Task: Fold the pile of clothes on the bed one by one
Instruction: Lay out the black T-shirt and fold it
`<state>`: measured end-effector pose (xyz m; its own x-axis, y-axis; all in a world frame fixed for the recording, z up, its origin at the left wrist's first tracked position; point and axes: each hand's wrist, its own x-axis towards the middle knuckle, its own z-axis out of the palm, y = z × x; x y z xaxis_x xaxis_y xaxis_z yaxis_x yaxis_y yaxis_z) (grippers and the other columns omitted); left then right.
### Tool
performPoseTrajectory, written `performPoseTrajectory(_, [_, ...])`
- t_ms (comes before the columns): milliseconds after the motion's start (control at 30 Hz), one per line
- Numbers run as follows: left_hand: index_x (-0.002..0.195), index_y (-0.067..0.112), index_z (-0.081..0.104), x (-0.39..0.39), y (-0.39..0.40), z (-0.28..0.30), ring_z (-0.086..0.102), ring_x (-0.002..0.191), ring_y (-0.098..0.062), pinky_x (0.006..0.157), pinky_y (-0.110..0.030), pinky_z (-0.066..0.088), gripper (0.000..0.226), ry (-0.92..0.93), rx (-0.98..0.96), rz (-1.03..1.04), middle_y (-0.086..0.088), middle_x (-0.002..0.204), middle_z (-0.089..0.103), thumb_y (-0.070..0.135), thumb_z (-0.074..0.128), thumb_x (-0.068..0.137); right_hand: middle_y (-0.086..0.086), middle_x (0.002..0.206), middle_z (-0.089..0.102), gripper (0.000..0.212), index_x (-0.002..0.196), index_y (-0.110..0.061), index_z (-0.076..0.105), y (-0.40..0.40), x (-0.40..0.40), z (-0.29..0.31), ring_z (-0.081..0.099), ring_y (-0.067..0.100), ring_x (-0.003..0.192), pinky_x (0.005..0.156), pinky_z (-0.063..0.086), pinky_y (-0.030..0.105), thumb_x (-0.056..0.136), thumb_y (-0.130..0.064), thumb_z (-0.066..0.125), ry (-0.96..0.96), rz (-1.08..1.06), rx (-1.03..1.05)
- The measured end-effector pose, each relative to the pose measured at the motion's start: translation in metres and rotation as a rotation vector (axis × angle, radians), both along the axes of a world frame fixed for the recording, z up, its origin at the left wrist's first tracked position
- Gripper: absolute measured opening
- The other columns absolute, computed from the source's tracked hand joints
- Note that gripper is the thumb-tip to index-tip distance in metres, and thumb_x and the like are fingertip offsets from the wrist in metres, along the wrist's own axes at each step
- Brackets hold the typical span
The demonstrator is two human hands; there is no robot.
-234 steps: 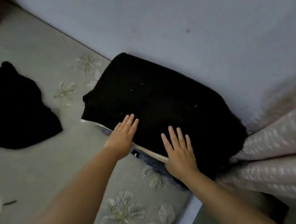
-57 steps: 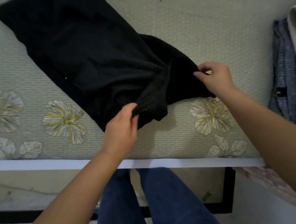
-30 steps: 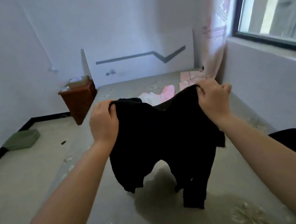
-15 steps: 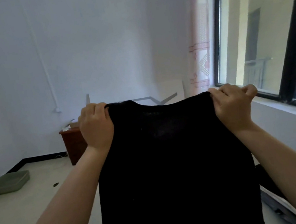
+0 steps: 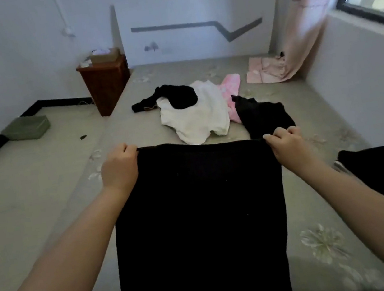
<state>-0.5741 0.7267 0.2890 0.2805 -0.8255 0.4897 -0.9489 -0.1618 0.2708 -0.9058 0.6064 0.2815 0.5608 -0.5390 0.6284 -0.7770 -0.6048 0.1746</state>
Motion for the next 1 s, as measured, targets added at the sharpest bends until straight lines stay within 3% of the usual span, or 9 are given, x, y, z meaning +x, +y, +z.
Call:
performPoseTrajectory(167, [0.088, -0.010, 0.062, 0.016, -0.036, -0.080, 0.053, 0.074, -0.039, 0.057, -0.043, 0.039, 0.016, 0.028, 0.267, 0.097, -0.030, 0.089, 0.054, -0.001, 0.049, 0.089, 0.012, 0.046, 0.056, 0.032, 0.054, -0.002, 0.064, -0.049, 0.030, -0.090, 0.052, 0.023, 0.034, 0.051, 0.048, 0.034, 0.032, 0.012, 0.084, 0.078, 0.048, 0.334])
performPoseTrajectory(333, [0.088, -0.010, 0.063, 0.032, -0.085, -0.123, 0.054, 0.068, -0.038, 0.053, -0.042, 0.040, 0.019, 0.011, 0.324, 0.096, -0.029, 0.084, 0.054, 0.002, 0.049, 0.091, 0.026, 0.061, 0.060, 0.010, 0.072, 0.008, 0.068, -0.111, 0.055, -0.134, 0.059, 0.038, 0.051, 0.060, 0.048, 0.044, 0.064, 0.014, 0.070, -0.095, -0.002, 0.524])
performPoseTrajectory(467, [0.075, -0.010, 0.063, 0.056, -0.131, -0.142, 0.054, 0.053, -0.036, 0.044, -0.038, 0.041, 0.013, -0.041, 0.258, 0.025, -0.027, 0.070, 0.055, -0.002, 0.056, 0.083, 0.031, 0.082, 0.061, 0.014, 0.092, 0.008, 0.067, -0.167, 0.074, -0.159, 0.059, 0.044, 0.073, 0.066, 0.045, 0.043, 0.082, 0.004, 0.058, -0.089, -0.070, 0.650])
performPoseTrajectory(567, [0.071, -0.009, 0.063, 0.076, -0.172, -0.162, 0.053, 0.052, -0.036, 0.044, -0.034, 0.040, 0.012, -0.064, 0.280, -0.023, -0.025, 0.066, 0.054, -0.004, 0.058, 0.080, 0.030, 0.083, 0.059, 0.014, 0.092, 0.008, 0.067, -0.203, 0.090, -0.179, 0.058, 0.043, 0.074, 0.064, 0.045, 0.041, 0.084, 0.002, 0.057, -0.043, -0.026, 0.649])
performPoseTrajectory(733, [0.082, -0.008, 0.063, 0.110, -0.232, -0.224, 0.051, 0.067, -0.035, 0.054, -0.032, 0.030, 0.015, -0.050, 0.364, -0.047, -0.024, 0.076, 0.052, 0.002, 0.053, 0.088, 0.031, 0.068, 0.057, 0.003, 0.075, 0.012, 0.065, -0.239, 0.116, -0.213, 0.057, 0.043, 0.055, 0.053, 0.047, 0.043, 0.074, 0.012, 0.063, 0.031, -0.004, 0.588])
performPoseTrajectory(833, [0.086, 0.004, 0.055, 0.129, -0.262, -0.263, 0.041, 0.075, -0.026, 0.061, -0.032, 0.025, 0.019, 0.111, 0.460, 0.047, -0.015, 0.084, 0.044, 0.017, 0.043, 0.094, 0.026, 0.057, 0.057, 0.011, 0.063, 0.008, 0.063, -0.256, 0.128, -0.236, 0.057, 0.036, 0.046, 0.049, 0.048, 0.037, 0.060, 0.016, 0.070, 0.119, -0.005, 0.464])
performPoseTrajectory(900, [0.083, 0.011, 0.051, 0.136, -0.280, -0.287, 0.040, 0.078, -0.024, 0.062, -0.030, 0.023, 0.016, 0.156, 0.492, 0.034, -0.013, 0.084, 0.045, 0.019, 0.042, 0.094, 0.027, 0.072, 0.061, 0.006, 0.076, 0.008, 0.065, -0.270, 0.133, -0.255, 0.059, 0.038, 0.061, 0.060, 0.047, 0.039, 0.071, 0.011, 0.063, 0.215, -0.089, 0.504])
performPoseTrajectory(1000, [0.082, 0.014, 0.048, 0.140, -0.308, -0.314, 0.039, 0.077, -0.024, 0.060, -0.028, 0.018, 0.016, 0.121, 0.536, 0.023, -0.008, 0.078, 0.040, 0.020, 0.040, 0.094, 0.029, 0.098, 0.057, 0.019, 0.098, 0.006, 0.061, -0.293, 0.140, -0.282, 0.055, 0.042, 0.084, 0.077, 0.037, 0.045, 0.085, 0.001, 0.048, 0.344, -0.215, 0.597])
